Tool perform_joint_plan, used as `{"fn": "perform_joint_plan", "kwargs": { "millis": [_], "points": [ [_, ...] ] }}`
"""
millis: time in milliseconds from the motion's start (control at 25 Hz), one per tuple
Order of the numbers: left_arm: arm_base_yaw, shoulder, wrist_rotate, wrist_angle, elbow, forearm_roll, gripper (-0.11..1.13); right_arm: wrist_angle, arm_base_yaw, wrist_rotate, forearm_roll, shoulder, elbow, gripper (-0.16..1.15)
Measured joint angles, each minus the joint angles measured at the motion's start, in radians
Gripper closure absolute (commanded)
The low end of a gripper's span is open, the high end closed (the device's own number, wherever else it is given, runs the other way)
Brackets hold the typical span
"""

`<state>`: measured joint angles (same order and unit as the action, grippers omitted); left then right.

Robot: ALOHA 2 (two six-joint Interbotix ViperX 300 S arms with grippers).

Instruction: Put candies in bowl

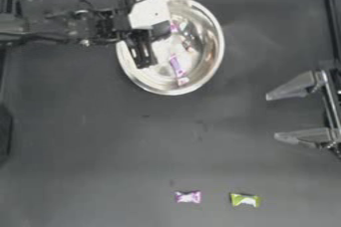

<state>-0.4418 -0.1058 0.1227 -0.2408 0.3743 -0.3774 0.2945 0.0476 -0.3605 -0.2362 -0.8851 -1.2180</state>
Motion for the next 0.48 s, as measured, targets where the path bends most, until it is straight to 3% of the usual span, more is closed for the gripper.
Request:
{"fn": "perform_joint_plan", "kwargs": {
  "millis": [120,200,280,440,480],
  "points": [
    [-0.011,-0.041,0.000,0.015,-0.009,0.000,0.87,0.002,0.005,0.000,0.002,0.002,0.002,-0.01],
    [-0.015,-0.060,0.000,0.023,-0.011,0.002,0.76,0.002,0.005,0.000,0.002,0.000,0.002,-0.01],
    [-0.015,-0.078,0.000,0.026,-0.014,0.000,0.56,0.002,0.006,0.002,0.002,0.000,0.002,-0.01],
    [-0.018,-0.100,0.003,0.026,-0.025,0.000,0.03,0.002,0.006,0.002,0.002,0.002,0.002,-0.01],
    [-0.021,-0.100,0.005,0.026,-0.023,0.002,-0.05,0.002,0.006,0.002,0.002,0.002,0.002,-0.01]
  ]
}}
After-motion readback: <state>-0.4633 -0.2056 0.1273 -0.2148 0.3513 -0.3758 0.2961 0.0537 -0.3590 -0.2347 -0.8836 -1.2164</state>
